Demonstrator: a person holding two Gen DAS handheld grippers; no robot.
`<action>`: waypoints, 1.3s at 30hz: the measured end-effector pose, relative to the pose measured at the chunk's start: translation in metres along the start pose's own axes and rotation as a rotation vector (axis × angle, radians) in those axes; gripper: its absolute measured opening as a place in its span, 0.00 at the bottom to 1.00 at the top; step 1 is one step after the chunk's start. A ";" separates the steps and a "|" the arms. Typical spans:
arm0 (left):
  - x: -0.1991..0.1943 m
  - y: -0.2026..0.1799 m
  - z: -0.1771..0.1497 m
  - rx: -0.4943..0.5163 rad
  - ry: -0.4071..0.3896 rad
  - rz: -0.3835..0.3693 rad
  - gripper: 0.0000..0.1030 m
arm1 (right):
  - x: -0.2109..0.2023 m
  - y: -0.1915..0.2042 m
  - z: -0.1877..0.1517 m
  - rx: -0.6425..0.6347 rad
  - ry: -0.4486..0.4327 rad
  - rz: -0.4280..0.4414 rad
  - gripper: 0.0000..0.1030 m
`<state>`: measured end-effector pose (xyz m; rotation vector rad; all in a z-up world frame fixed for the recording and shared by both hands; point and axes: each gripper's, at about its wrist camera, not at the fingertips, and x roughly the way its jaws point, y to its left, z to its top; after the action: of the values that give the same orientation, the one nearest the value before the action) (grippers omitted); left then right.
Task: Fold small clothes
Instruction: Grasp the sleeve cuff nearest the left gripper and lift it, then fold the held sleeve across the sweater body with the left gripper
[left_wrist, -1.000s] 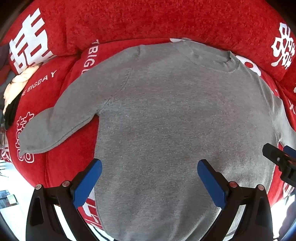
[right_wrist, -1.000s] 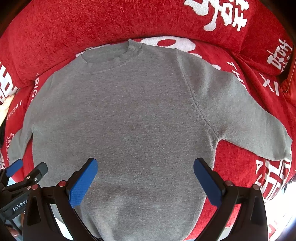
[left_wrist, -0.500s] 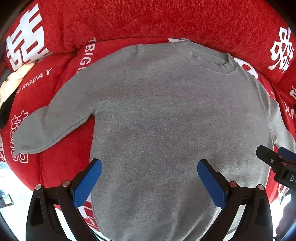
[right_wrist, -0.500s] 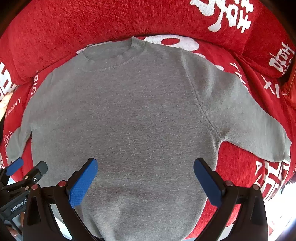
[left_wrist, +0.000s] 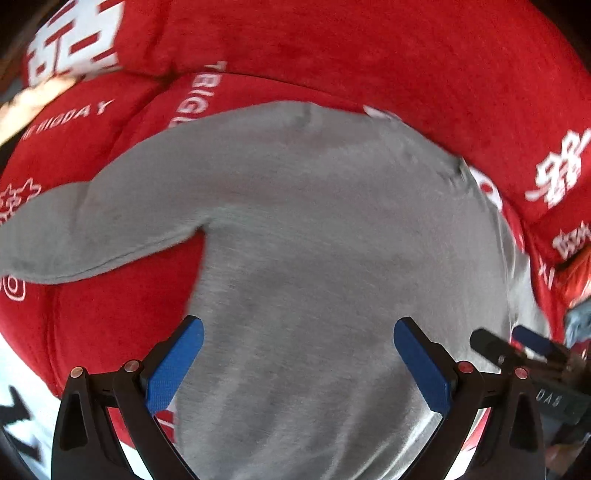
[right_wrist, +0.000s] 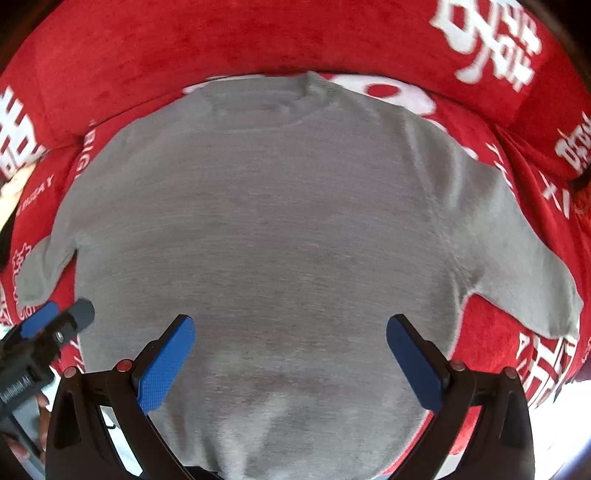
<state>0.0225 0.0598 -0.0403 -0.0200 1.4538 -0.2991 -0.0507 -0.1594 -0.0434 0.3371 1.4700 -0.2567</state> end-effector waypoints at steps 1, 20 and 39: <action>-0.001 0.012 0.003 -0.021 -0.008 -0.007 1.00 | 0.001 0.007 0.001 -0.014 -0.001 0.004 1.00; 0.018 0.305 -0.015 -0.709 -0.197 -0.235 1.00 | 0.025 0.132 -0.008 -0.166 0.068 0.104 1.00; -0.039 0.255 0.021 -0.463 -0.410 -0.149 0.07 | 0.008 0.144 -0.020 -0.155 0.030 0.151 0.99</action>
<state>0.0882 0.3101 -0.0494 -0.5370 1.0868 -0.0662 -0.0152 -0.0181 -0.0434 0.3253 1.4765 -0.0166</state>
